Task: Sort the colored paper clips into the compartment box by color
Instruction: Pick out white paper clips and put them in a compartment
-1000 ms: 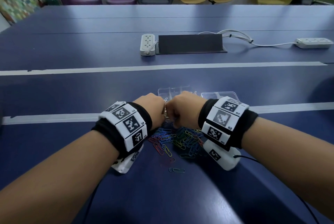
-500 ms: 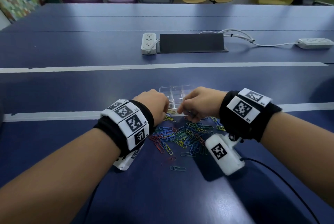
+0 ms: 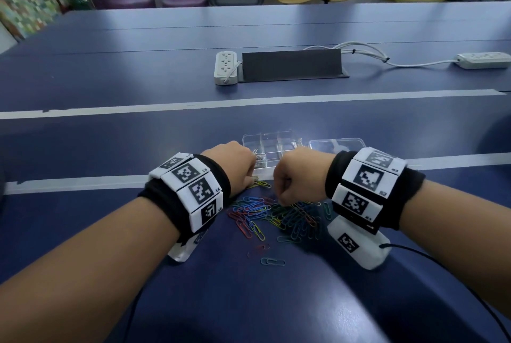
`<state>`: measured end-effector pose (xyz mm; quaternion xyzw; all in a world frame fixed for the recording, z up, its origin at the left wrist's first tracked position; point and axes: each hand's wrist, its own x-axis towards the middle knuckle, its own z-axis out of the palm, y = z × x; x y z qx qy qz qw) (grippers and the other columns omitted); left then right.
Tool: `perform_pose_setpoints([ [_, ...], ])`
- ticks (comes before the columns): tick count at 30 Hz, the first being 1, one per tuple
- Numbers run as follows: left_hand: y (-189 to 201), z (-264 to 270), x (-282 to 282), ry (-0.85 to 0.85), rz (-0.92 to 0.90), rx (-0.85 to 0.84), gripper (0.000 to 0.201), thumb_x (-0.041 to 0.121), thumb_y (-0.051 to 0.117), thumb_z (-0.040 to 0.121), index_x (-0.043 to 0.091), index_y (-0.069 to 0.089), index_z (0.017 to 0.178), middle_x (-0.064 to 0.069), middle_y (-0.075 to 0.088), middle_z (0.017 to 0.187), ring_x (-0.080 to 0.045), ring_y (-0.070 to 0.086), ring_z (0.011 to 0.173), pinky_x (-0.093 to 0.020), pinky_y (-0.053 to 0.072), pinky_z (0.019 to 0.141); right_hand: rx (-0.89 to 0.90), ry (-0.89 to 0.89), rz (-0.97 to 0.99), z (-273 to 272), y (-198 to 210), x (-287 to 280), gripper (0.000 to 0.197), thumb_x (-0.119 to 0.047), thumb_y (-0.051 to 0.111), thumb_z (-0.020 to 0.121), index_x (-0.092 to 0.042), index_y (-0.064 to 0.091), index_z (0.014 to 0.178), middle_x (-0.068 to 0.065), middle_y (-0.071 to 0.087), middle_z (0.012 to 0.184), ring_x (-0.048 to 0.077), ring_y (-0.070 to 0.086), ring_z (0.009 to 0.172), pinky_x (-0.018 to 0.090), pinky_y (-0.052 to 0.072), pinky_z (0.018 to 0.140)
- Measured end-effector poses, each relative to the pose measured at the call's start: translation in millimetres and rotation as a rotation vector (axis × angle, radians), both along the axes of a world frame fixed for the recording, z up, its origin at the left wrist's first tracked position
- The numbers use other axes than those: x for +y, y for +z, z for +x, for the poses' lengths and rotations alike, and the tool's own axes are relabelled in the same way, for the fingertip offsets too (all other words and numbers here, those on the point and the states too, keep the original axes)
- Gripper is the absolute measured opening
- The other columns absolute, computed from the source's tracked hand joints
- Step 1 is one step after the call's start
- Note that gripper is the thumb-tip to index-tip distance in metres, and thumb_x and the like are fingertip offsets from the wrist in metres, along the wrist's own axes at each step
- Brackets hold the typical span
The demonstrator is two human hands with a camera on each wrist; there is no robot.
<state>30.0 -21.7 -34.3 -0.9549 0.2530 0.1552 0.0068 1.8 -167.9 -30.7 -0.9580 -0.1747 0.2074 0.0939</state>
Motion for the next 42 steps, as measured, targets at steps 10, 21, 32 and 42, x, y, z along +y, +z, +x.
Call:
perform_pose_setpoints([
  [10, 6, -1, 13, 0.027, -0.196, -0.044, 0.014, 0.016, 0.053, 0.084, 0.02, 0.063, 0.093, 0.004, 0.06, 0.084, -0.018, 0.056, 0.082, -0.026, 0.047, 0.075, 0.177, -0.253, 0.362, 7, 7, -16, 0.016, -0.011, 0.055, 0.083, -0.023, 0.065, 0.086, -0.009, 0.057, 0.057, 0.005, 0.048, 0.048, 0.022, 0.043, 0.055],
  [21, 7, -4, 18, 0.025, -0.238, -0.019, 0.016, 0.02, 0.053, 0.086, 0.02, 0.069, 0.091, 0.001, 0.062, 0.103, -0.016, 0.059, 0.094, -0.031, 0.048, 0.09, 0.367, -0.503, 0.607, 5, 4, -17, 0.009, -0.014, 0.053, 0.089, -0.011, 0.058, 0.082, 0.003, 0.055, 0.066, 0.016, 0.042, 0.052, 0.024, 0.036, 0.049],
  [32, 1, -11, 22, 0.01, -0.196, 0.044, 0.028, 0.008, 0.043, 0.088, 0.015, 0.066, 0.103, 0.0, 0.055, 0.089, -0.02, 0.056, 0.094, -0.027, 0.044, 0.085, -0.036, 0.042, 0.058, -11, 2, 32, 0.024, -0.03, 0.07, 0.079, -0.02, 0.074, 0.101, -0.002, 0.069, 0.095, 0.011, 0.05, 0.08, 0.02, 0.038, 0.07],
  [42, -2, -6, 13, -0.124, -0.107, 0.05, 0.023, 0.027, 0.069, 0.078, 0.021, 0.073, 0.1, -0.002, 0.068, 0.103, -0.02, 0.062, 0.098, -0.033, 0.051, 0.089, 0.072, -0.183, 0.28, 2, 7, 4, 0.018, -0.036, 0.079, 0.07, -0.026, 0.064, 0.068, -0.01, 0.06, 0.061, 0.002, 0.051, 0.057, 0.019, 0.041, 0.058],
])
